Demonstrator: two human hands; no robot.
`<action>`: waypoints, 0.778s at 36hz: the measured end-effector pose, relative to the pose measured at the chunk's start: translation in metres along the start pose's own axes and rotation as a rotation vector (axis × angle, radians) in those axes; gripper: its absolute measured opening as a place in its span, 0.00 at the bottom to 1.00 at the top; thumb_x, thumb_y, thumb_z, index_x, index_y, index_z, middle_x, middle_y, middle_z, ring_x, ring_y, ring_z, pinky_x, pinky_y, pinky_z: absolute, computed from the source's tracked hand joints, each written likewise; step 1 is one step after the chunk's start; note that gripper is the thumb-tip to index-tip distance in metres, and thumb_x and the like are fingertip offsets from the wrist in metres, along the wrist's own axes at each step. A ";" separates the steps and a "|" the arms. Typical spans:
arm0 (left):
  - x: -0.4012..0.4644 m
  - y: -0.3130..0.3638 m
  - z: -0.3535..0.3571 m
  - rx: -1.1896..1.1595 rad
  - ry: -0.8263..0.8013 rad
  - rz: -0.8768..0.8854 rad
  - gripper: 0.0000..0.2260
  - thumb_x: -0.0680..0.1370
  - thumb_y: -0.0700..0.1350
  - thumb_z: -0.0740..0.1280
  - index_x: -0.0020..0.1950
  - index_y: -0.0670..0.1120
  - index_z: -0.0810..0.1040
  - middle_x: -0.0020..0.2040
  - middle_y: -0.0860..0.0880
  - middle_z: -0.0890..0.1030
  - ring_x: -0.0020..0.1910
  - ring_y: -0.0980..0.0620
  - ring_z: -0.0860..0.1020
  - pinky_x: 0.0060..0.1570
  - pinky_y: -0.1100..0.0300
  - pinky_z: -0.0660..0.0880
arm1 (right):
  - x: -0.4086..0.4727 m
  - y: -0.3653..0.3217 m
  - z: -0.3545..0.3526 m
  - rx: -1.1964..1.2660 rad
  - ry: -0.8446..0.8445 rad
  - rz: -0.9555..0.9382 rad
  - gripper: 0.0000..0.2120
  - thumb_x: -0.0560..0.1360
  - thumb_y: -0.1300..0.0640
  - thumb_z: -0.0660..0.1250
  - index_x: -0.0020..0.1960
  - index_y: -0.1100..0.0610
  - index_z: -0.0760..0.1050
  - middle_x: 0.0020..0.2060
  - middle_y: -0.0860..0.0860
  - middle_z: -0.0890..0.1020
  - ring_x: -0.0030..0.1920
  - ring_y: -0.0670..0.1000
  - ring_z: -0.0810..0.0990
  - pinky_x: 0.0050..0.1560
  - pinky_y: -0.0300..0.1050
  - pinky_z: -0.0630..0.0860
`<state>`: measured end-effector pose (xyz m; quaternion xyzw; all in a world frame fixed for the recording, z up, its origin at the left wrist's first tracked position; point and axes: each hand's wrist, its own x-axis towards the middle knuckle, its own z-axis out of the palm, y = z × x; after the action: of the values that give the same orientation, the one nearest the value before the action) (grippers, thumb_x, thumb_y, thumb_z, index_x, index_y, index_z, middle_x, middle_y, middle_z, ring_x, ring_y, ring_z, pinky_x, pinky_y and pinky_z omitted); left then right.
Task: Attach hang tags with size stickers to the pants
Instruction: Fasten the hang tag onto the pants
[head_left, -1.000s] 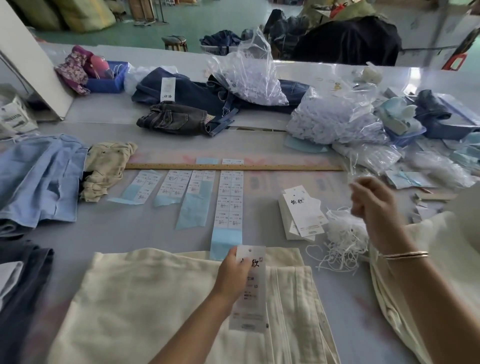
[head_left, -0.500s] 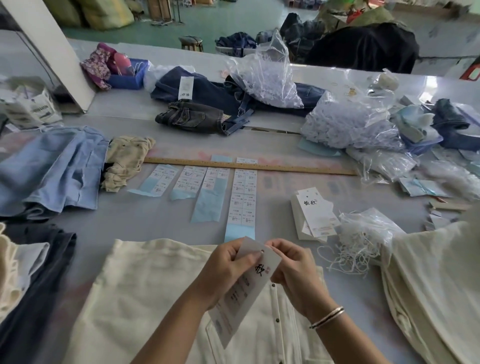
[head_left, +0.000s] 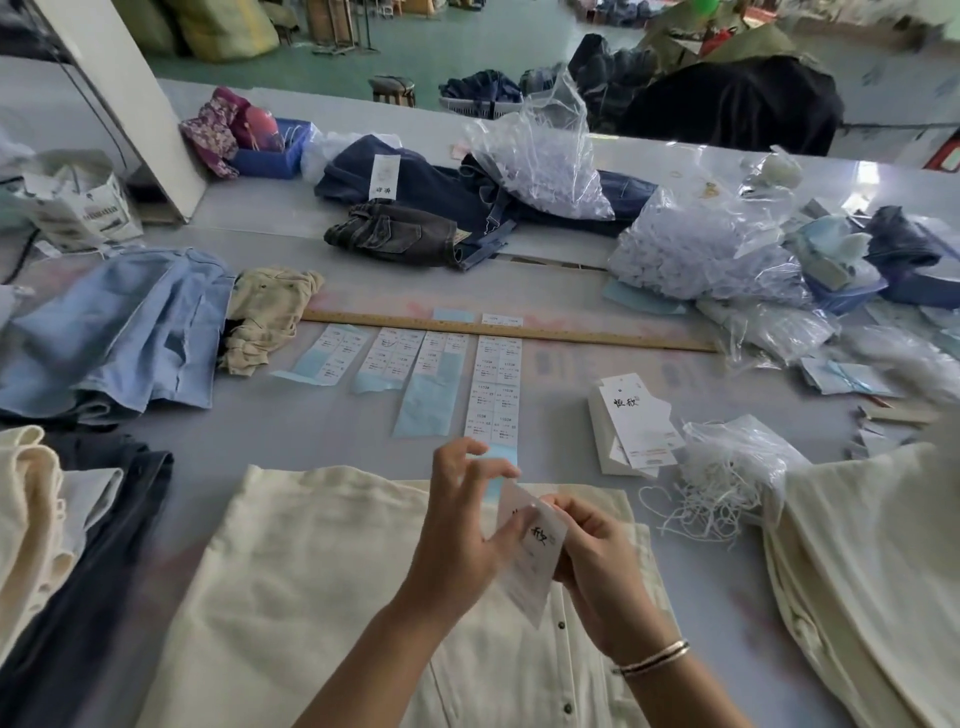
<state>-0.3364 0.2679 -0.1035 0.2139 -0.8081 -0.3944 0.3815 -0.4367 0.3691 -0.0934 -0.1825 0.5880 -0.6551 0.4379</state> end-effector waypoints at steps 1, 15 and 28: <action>-0.001 0.000 0.001 0.057 0.004 0.052 0.13 0.73 0.47 0.72 0.54 0.54 0.72 0.57 0.50 0.69 0.59 0.59 0.70 0.57 0.70 0.69 | -0.002 0.002 -0.001 0.014 0.010 0.005 0.10 0.66 0.50 0.70 0.37 0.58 0.79 0.33 0.58 0.77 0.31 0.51 0.75 0.32 0.42 0.73; -0.029 0.000 0.033 0.189 -0.095 -0.012 0.02 0.72 0.47 0.72 0.41 0.50 0.83 0.41 0.57 0.79 0.42 0.60 0.75 0.44 0.70 0.72 | -0.037 0.051 -0.051 0.061 0.175 0.087 0.13 0.79 0.59 0.59 0.54 0.56 0.82 0.31 0.50 0.73 0.26 0.46 0.62 0.28 0.38 0.62; -0.027 0.019 0.084 -0.153 -0.543 -0.425 0.04 0.78 0.46 0.67 0.46 0.48 0.81 0.39 0.55 0.83 0.38 0.61 0.80 0.41 0.69 0.75 | -0.056 0.052 -0.096 -0.310 0.229 -0.143 0.18 0.73 0.59 0.70 0.61 0.48 0.75 0.56 0.43 0.81 0.40 0.38 0.79 0.38 0.30 0.73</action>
<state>-0.3865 0.3365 -0.1335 0.2353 -0.7856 -0.5670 0.0771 -0.4592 0.4762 -0.1498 -0.2132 0.7133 -0.6028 0.2871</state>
